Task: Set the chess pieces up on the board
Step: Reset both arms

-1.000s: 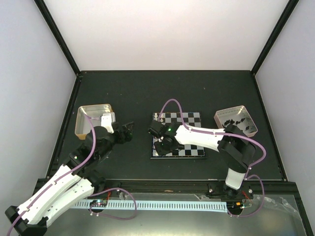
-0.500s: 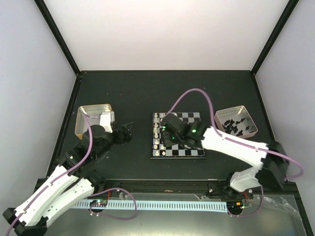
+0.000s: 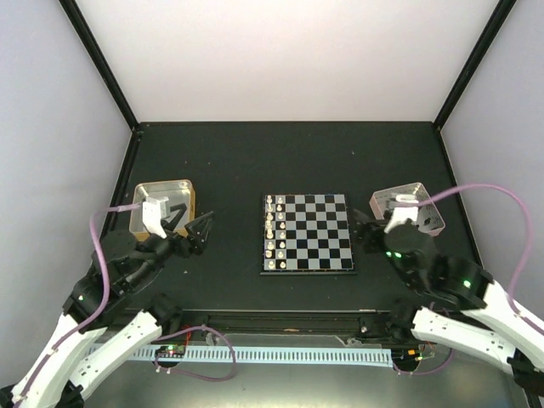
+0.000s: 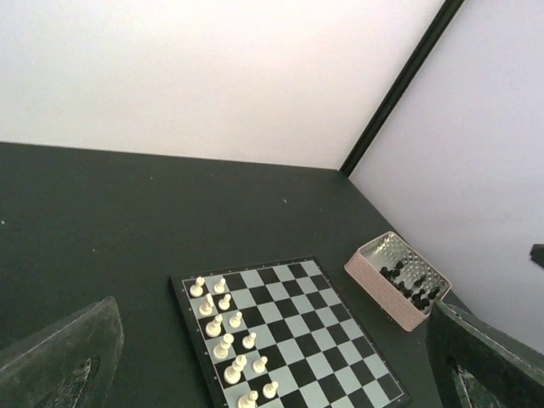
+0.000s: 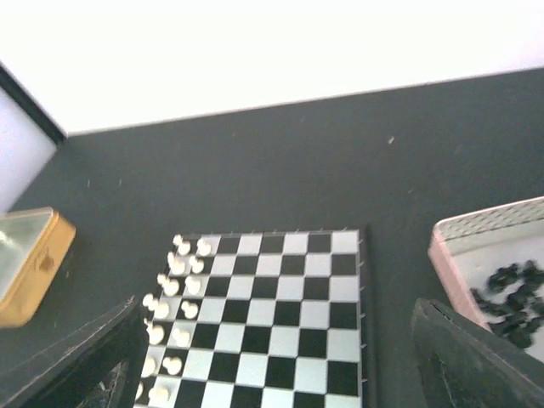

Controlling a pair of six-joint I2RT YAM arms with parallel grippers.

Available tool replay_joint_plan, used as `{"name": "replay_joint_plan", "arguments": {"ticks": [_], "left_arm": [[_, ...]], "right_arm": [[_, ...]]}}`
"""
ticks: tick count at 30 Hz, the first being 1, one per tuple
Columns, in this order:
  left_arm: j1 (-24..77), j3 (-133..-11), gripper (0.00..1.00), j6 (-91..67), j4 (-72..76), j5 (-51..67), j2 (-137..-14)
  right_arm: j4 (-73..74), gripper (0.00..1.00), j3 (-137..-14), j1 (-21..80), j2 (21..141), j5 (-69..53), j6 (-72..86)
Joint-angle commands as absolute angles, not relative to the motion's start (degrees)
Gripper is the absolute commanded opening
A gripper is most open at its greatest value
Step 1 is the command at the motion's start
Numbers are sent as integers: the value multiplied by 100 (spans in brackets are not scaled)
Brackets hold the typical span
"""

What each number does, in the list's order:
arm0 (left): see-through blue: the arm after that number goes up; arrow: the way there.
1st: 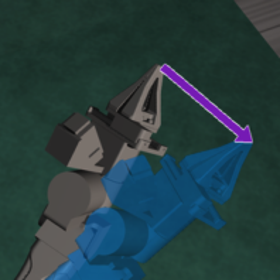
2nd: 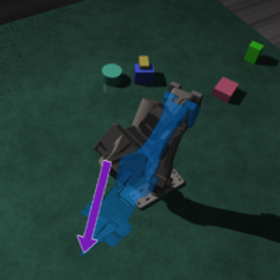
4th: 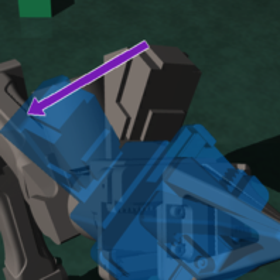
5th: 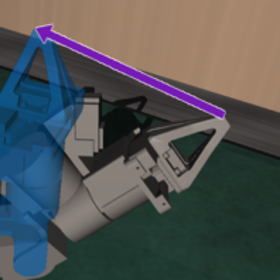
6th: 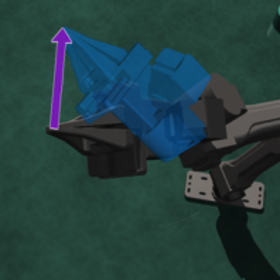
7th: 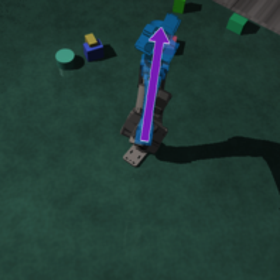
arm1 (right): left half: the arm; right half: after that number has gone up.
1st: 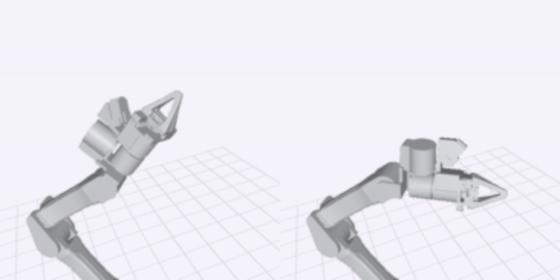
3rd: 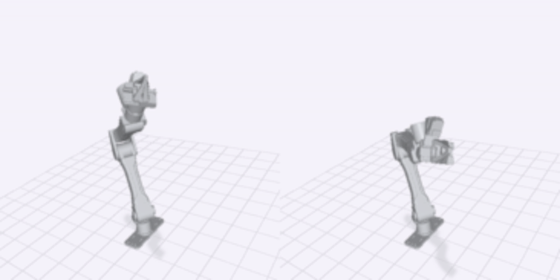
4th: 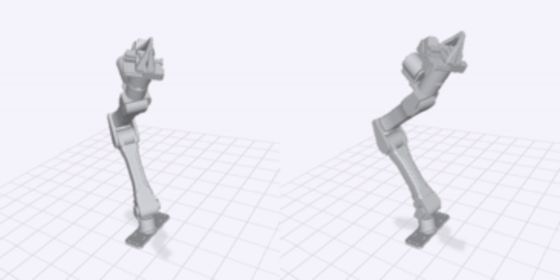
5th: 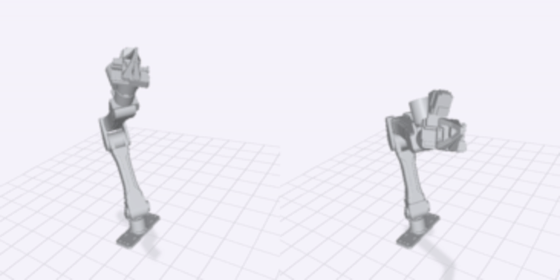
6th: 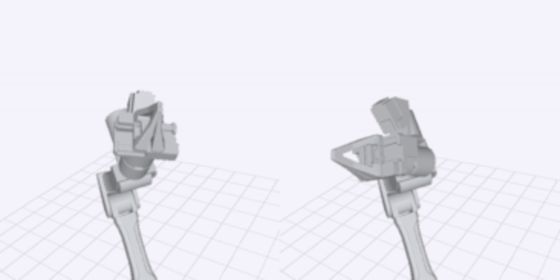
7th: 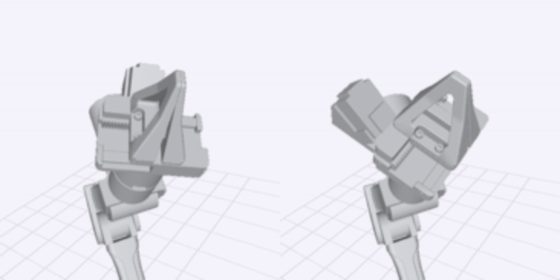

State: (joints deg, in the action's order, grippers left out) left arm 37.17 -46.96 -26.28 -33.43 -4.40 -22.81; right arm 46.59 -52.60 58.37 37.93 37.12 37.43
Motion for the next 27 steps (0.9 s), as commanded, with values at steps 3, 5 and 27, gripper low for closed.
{"name": "replay_joint_plan", "arguments": {"ticks": [3, 5, 27], "left_arm": [[3681, -5272, 99, -2199, -3951, -685, -1947], [3681, -5396, 99, -2084, -4058, -842, -1816], [3676, -5687, 99, -1801, -4254, -1144, -1113]], "right_arm": [[5602, 87, -5455, 5804, 2650, 5018, 3554], [5933, 89, -5620, 5803, 2403, 5202, 3597], [6189, 100, -6122, 5808, 1597, 5380, 3147]]}}
